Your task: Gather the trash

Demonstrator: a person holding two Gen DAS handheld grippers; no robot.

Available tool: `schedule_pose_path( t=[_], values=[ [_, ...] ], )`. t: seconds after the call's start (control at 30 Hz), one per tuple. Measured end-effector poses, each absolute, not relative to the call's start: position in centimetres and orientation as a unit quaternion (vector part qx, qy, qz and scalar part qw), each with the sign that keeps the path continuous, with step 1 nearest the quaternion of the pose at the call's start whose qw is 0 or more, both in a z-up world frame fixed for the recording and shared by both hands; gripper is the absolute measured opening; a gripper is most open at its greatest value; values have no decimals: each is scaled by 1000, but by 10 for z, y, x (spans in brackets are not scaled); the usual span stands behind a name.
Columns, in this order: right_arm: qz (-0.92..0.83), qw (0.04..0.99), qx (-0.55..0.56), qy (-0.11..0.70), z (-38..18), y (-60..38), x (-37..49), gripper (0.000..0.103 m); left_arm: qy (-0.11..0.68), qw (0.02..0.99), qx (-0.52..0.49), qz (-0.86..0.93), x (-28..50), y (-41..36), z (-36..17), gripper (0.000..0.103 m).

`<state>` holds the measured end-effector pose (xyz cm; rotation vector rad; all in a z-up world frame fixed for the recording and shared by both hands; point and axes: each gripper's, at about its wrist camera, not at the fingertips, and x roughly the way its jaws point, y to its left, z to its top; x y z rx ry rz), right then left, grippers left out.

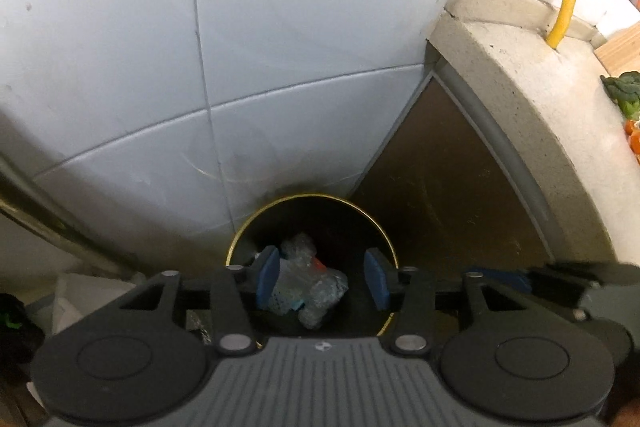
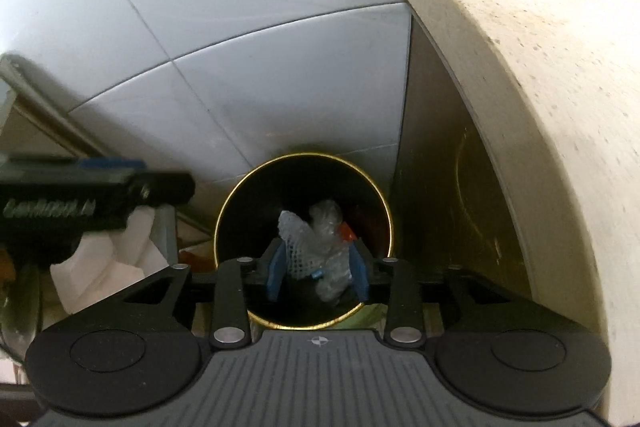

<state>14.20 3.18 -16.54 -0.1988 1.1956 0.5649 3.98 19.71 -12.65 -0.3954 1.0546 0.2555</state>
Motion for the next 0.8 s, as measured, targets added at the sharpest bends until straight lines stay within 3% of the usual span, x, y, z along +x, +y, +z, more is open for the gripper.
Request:
schedule_pose_path(
  t=[0.33,0.67,0.8],
  values=[
    [254,775,-109,568,-163,27,109,76,485,848,-168,133,39,196,-118,49],
    [231,794,-98,554,-142,11,91,81,464,867,-129,128,39,184,-105,52],
    [225,803,-91,545,-131,5,82,81,442,878,-131,130,36,183,-97,57]
  ],
)
